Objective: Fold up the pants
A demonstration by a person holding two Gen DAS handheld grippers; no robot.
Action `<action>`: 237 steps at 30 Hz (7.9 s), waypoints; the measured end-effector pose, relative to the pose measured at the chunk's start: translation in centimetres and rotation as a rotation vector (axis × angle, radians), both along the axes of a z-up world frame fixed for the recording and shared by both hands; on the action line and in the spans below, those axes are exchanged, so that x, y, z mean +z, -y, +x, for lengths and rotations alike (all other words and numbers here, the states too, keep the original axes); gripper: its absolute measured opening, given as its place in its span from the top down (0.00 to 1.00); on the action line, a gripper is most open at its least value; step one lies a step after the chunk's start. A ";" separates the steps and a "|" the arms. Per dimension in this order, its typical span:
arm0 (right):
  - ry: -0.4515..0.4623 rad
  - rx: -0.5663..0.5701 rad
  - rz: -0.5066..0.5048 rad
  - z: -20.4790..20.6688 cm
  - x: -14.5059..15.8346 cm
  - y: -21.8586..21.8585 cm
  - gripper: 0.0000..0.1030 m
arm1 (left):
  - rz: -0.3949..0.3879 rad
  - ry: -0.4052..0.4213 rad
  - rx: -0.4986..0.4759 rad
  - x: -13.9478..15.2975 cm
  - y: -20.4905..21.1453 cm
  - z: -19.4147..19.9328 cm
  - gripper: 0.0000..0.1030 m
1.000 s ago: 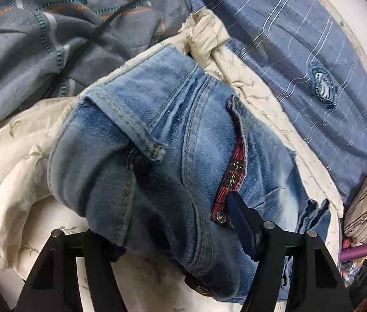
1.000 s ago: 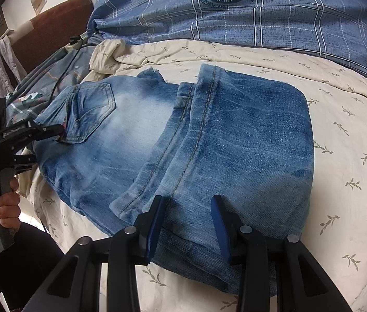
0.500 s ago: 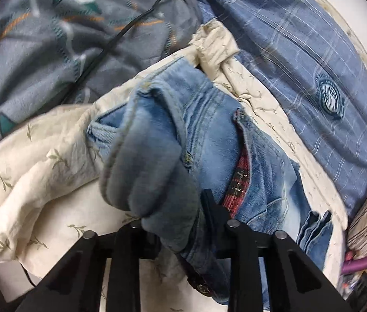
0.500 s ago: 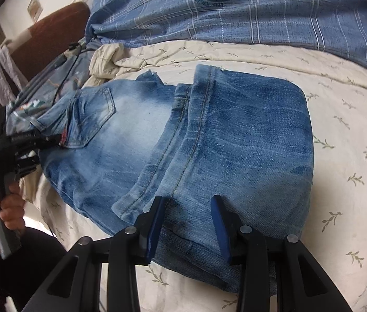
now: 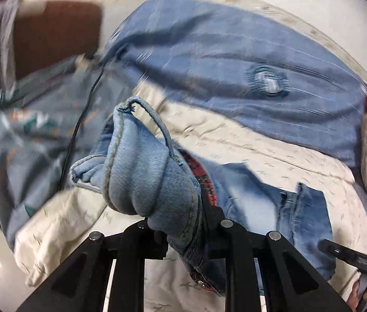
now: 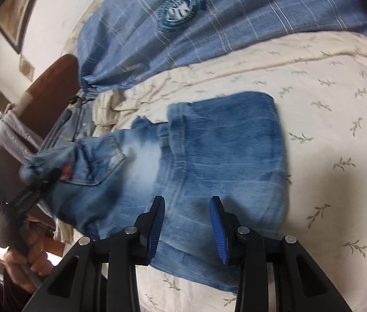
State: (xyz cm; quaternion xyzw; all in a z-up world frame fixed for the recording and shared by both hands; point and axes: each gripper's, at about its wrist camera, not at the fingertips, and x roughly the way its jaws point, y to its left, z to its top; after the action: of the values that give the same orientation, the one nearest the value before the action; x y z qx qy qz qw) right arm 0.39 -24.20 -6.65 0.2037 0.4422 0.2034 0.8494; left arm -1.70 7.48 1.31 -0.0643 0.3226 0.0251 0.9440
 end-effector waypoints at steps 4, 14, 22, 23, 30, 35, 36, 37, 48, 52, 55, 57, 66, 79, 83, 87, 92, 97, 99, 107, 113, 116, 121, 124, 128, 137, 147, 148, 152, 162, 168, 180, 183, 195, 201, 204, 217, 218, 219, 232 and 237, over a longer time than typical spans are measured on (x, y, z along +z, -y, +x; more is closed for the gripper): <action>-0.095 0.006 0.007 1.0 -1.9 -0.1 0.71 | 0.065 0.064 -0.126 1.6 3.9 -1.0 0.81; -0.159 -0.100 0.243 1.1 -2.8 5.3 0.76 | 0.210 0.042 -0.401 -1.1 13.7 -2.5 0.81; -0.122 -0.268 0.272 0.3 -2.2 11.2 0.75 | 0.281 -0.072 -0.538 -6.0 19.2 -2.5 0.73; -0.118 -0.279 0.279 0.3 -2.2 11.7 0.75 | 0.279 -0.071 -0.549 -5.9 19.5 -2.6 0.70; -0.090 -0.314 0.302 -0.5 -1.8 13.7 0.75 | 0.247 -0.084 -0.604 -5.5 19.9 -3.0 0.66; -0.053 -0.297 0.302 -0.9 -0.7 13.5 0.72 | 0.189 -0.065 -0.676 -4.1 18.8 -4.7 0.58; -0.045 -0.297 0.304 -0.9 -0.5 13.5 0.72 | 0.160 -0.057 -0.700 -3.6 18.5 -5.1 0.58; -0.031 -0.296 0.307 -1.2 -0.1 13.7 0.72 | 0.136 -0.044 -0.722 -2.9 18.1 -5.6 0.56; 0.335 -0.160 0.235 -3.6 6.1 8.9 0.72 | 0.233 -0.034 -0.458 -0.9 12.4 -2.1 0.47; 0.390 -0.085 0.224 -3.7 7.2 6.3 0.72 | 0.224 -0.066 -0.385 -1.2 10.7 -0.3 0.47; 0.433 -0.067 0.237 -3.7 7.8 4.9 0.72 | 0.197 -0.090 -0.337 -1.3 10.2 1.2 0.47; 0.468 -0.027 0.247 -3.4 8.2 3.9 0.72 | 0.161 -0.116 -0.319 -1.6 10.1 2.4 0.47; 0.241 -0.053 0.201 1.5 4.0 2.6 0.72 | 0.207 -0.202 -0.330 -4.3 11.8 3.5 0.47; -0.111 -0.050 0.269 2.5 -2.9 5.0 0.73 | 0.222 -0.220 -0.374 -5.9 12.6 1.8 0.46; -0.111 -0.021 0.220 1.9 -2.9 4.7 0.74 | 0.192 -0.228 -0.398 -6.5 12.4 1.1 0.45; -0.104 0.009 0.153 0.8 -2.5 4.0 0.75 | 0.222 -0.206 -0.409 -7.2 12.5 0.2 0.43; -0.084 0.014 0.146 0.5 -2.0 4.1 0.75 | 0.207 -0.193 -0.392 -6.5 12.4 0.0 0.43; -0.004 0.027 0.136 0.1 0.2 4.7 0.72 | 0.145 -0.149 -0.436 -4.1 11.2 -0.3 0.36; 0.073 0.034 0.160 -0.3 1.7 5.0 0.72 | 0.122 -0.104 -0.450 -2.6 10.6 -0.2 0.30; 0.160 -0.054 0.211 1.1 3.0 4.4 0.72 | 0.132 -0.100 -0.332 -2.1 10.1 5.2 0.23; 0.197 -0.110 0.183 3.1 3.3 3.9 0.72 | 0.109 -0.143 -0.300 -4.1 11.4 7.8 0.23; 0.189 -0.134 0.149 4.2 3.0 3.6 0.72 | 0.104 -0.142 -0.299 -4.4 12.0 8.4 0.23; 0.150 -0.173 0.152 5.5 2.1 3.6 0.72 | 0.095 -0.157 -0.294 -5.2 12.3 9.3 0.22; 0.121 -0.199 0.157 6.1 1.5 3.5 0.72 | 0.086 -0.171 -0.294 -5.3 12.3 10.0 0.18; 0.074 -0.224 0.151 7.1 0.6 3.4 0.71 | 0.071 -0.213 -0.300 -5.8 12.1 11.1 0.12; -0.029 -0.255 0.221 8.5 -1.9 4.1 0.71 | 0.056 -0.273 -0.306 -7.4 11.8 12.5 0.00; 0.015 -0.211 0.172 6.8 -0.4 3.4 0.68 | 0.163 -0.195 -0.264 -5.4 11.8 10.2 0.00; 0.028 -0.200 0.159 6.5 -0.1 3.2 0.66 | 0.165 -0.191 -0.258 -5.2 11.6 10.0 0.00; 0.067 -0.159 0.119 5.2 0.8 2.2 0.65 | 0.160 -0.179 -0.247 -4.6 10.8 8.8 0.00; 0.040 -0.126 0.089 4.2 0.2 1.9 0.64 | 0.191 -0.193 -0.256 -4.9 10.3 7.9 0.00; 0.033 -0.114 0.079 4.0 0.1 2.0 0.64 | 0.201 -0.204 -0.266 -5.2 10.0 7.7 0.00; -0.006 -0.077 0.058 3.5 -0.1 2.1 0.64 | 0.182 -0.245 -0.282 -6.2 9.7 7.4 0.00; -0.007 -0.062 0.046 3.4 -0.2 2.0 0.64 | 0.187 -0.245 -0.287 -6.3 9.7 7.3 0.00; -0.014 0.006 0.019 2.9 -0.5 2.1 0.63 | 0.132 -0.290 -0.315 -7.6 8.7 7.1 0.00; -0.008 0.028 0.014 2.5 -0.4 2.4 0.64 | 0.132 -0.305 -0.291 -7.4 8.7 6.7 0.00; -0.003 0.030 0.010 2.0 -0.2 2.5 0.64 | 0.120 -0.319 -0.279 -7.2 8.3 6.4 0.00; 0.057 -0.096 0.083 -0.7 1.7 7.7 0.43 | 0.034 -0.160 -0.180 -4.3 2.6 4.3 0.00; 0.055 -0.125 0.103 -0.7 1.6 8.5 0.42 | 0.013 -0.173 -0.170 -4.4 1.8 4.8 0.00; 0.046 -0.143 0.121 -0.6 1.5 9.0 0.42 | -0.006 -0.188 -0.167 -4.7 1.4 5.2 0.00; -0.128 -0.135 0.163 1.5 -1.7 8.5 0.42 | -0.187 -0.381 -0.344 -8.3 3.4 6.6 0.00; -0.185 -0.110 0.164 2.0 -2.9 7.8 0.41 | -0.228 -0.441 -0.384 -9.0 4.0 6.9 0.00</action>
State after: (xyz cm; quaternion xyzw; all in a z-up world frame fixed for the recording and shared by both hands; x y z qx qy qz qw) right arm 2.39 -31.96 -9.50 0.3143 0.4886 0.1725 0.7955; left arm 5.22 3.45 -7.66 -0.1007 0.5265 -0.1765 0.8256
